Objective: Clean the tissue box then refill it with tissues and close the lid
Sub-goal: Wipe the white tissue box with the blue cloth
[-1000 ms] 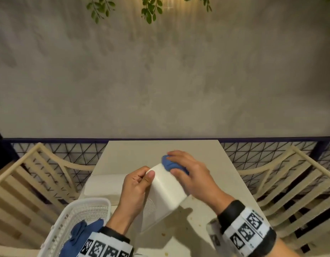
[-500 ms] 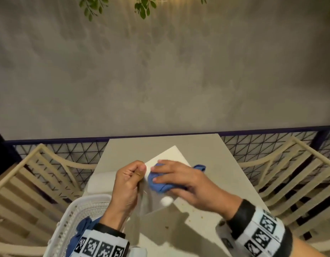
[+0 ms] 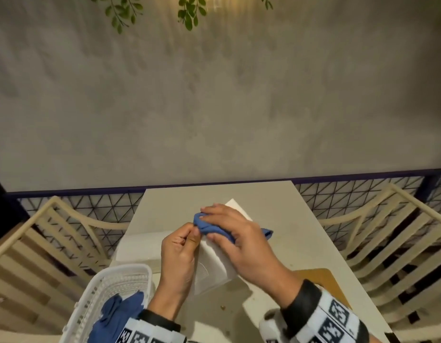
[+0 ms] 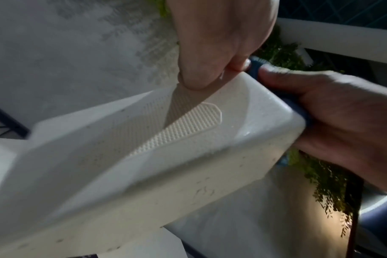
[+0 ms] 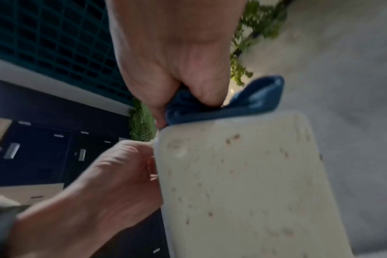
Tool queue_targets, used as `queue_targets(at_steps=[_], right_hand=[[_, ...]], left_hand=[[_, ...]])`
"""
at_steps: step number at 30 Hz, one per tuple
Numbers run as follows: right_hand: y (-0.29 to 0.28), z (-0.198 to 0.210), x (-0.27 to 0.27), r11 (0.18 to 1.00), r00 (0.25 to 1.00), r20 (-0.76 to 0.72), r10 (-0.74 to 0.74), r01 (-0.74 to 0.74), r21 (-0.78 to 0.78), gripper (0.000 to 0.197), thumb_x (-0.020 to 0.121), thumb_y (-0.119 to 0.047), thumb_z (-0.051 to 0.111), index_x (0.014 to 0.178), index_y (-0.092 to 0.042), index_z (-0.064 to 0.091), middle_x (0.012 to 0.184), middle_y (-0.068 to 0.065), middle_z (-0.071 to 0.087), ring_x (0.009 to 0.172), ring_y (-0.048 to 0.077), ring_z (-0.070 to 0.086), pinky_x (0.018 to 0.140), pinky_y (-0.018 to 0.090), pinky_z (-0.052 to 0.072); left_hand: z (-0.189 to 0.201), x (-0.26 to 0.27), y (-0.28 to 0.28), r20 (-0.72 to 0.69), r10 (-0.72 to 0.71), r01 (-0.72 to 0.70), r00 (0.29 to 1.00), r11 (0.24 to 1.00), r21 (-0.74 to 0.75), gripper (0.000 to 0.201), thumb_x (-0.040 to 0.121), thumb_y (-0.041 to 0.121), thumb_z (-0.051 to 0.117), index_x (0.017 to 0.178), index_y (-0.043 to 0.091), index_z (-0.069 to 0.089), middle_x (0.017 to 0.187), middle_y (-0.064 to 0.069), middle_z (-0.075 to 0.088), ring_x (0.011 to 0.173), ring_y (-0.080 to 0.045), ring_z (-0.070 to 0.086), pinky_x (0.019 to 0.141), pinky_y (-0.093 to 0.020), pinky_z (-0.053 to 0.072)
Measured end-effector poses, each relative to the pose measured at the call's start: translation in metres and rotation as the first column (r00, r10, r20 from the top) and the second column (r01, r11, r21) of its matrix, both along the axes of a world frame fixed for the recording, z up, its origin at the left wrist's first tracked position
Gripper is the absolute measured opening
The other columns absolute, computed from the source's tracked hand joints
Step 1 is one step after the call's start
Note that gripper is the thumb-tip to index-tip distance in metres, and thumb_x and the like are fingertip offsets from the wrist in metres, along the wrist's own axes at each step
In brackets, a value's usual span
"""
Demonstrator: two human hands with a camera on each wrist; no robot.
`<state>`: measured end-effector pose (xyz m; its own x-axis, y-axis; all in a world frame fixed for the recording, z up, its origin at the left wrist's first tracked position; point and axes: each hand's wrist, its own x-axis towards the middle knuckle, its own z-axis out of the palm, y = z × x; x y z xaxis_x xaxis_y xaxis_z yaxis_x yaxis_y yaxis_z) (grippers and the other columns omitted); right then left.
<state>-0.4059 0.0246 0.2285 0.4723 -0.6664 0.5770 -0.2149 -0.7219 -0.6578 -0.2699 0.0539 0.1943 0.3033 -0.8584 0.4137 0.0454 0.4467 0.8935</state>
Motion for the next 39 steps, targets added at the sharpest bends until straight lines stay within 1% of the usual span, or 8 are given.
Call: queue_targets(at_steps=[6, 11, 16, 21, 26, 31, 36, 39], right_hand=[[-0.033, -0.003, -0.017, 0.972, 0.985, 0.019, -0.171, 0.165, 0.170, 0.026, 0.086, -0.012, 0.060, 0.112, -0.013, 0.067, 0.117, -0.011, 0.057, 0.114, 0.007, 0.055, 0.103, 0.024, 0.039], [0.010, -0.014, -0.025, 0.951, 0.947, -0.144, 0.289, -0.300, -0.067, 0.031, 0.090, -0.029, 0.057, 0.114, -0.011, 0.064, 0.129, -0.003, 0.058, 0.131, 0.010, 0.042, 0.111, 0.025, 0.030], [-0.033, -0.013, -0.041, 0.998, 0.997, -0.055, -0.047, 0.050, 0.042, 0.028, 0.086, -0.018, 0.061, 0.113, -0.014, 0.066, 0.122, -0.014, 0.057, 0.117, -0.011, 0.046, 0.103, 0.035, 0.039], [0.008, -0.011, -0.031, 0.904, 0.913, -0.253, 0.319, -0.373, -0.206, 0.034, 0.095, -0.029, 0.048, 0.114, -0.006, 0.064, 0.128, 0.008, 0.059, 0.130, 0.017, 0.043, 0.112, 0.032, 0.031], [-0.031, -0.006, -0.050, 1.000, 0.993, -0.119, -0.001, -0.003, -0.031, 0.030, 0.088, -0.027, 0.057, 0.115, -0.016, 0.064, 0.126, -0.007, 0.057, 0.123, -0.002, 0.045, 0.105, 0.035, 0.037], [0.021, -0.013, -0.027, 0.884, 0.926, -0.239, 0.292, -0.357, -0.303, 0.032, 0.096, -0.028, 0.043, 0.117, -0.012, 0.060, 0.130, 0.003, 0.057, 0.132, 0.017, 0.042, 0.112, 0.031, 0.031], [-0.031, -0.007, -0.051, 0.994, 0.998, 0.005, 0.061, -0.061, 0.092, 0.021, 0.091, -0.023, 0.058, 0.112, -0.022, 0.063, 0.127, -0.010, 0.058, 0.118, 0.004, 0.053, 0.102, 0.026, 0.042], [-0.044, -0.006, -0.051, 0.837, 0.938, 0.312, 0.149, -0.288, 0.466, 0.042, 0.080, -0.048, 0.064, 0.114, -0.024, 0.059, 0.111, -0.011, 0.067, 0.102, 0.012, 0.063, 0.084, 0.023, 0.052]], left_hand=[[-0.004, -0.005, 0.002, 0.005, 0.041, -0.041, 0.999, 0.999, 0.031, 0.027, 0.077, 0.029, 0.059, 0.051, 0.024, 0.063, 0.047, 0.010, 0.050, 0.048, 0.002, 0.037, 0.049, -0.014, 0.032], [-0.005, 0.016, -0.005, -0.204, 0.051, -0.040, 0.978, 0.997, 0.059, 0.042, 0.055, 0.058, 0.080, 0.049, 0.021, 0.060, 0.048, 0.009, 0.049, 0.051, -0.006, 0.040, 0.050, -0.019, 0.037], [-0.004, 0.003, -0.005, -0.131, 0.104, -0.096, 0.986, 0.993, 0.070, 0.030, 0.077, 0.024, 0.059, 0.048, 0.022, 0.061, 0.048, 0.010, 0.048, 0.052, -0.004, 0.039, 0.050, -0.017, 0.033], [0.002, 0.004, -0.004, -0.324, 0.089, -0.054, 0.942, 0.992, 0.115, 0.024, 0.074, 0.022, 0.059, 0.052, 0.016, 0.053, 0.053, -0.003, 0.038, 0.054, -0.013, 0.034, 0.055, -0.029, 0.028], [0.008, -0.005, -0.002, -0.356, 0.079, -0.038, 0.931, 0.992, 0.120, 0.031, 0.083, 0.011, 0.055, 0.052, 0.011, 0.056, 0.049, 0.003, 0.050, 0.050, -0.005, 0.045, 0.055, -0.022, 0.041], [0.012, -0.002, 0.000, -0.321, 0.056, -0.014, 0.945, 0.991, 0.132, 0.041, 0.081, 0.016, 0.056, 0.041, 0.019, 0.049, 0.040, 0.011, 0.035, 0.041, -0.003, 0.030, 0.047, -0.025, 0.030], [0.012, 0.006, 0.006, -0.385, -0.050, 0.099, 0.921, 0.989, 0.108, 0.030, 0.069, 0.019, 0.078, 0.047, 0.016, 0.058, 0.050, 0.000, 0.049, 0.053, -0.010, 0.045, 0.058, -0.026, 0.039], [0.015, 0.013, 0.013, -0.441, -0.130, 0.178, 0.888, 0.981, 0.071, 0.033, 0.060, 0.037, 0.084, 0.051, 0.015, 0.062, 0.053, -0.001, 0.055, 0.058, -0.013, 0.051, 0.054, -0.020, 0.049]])
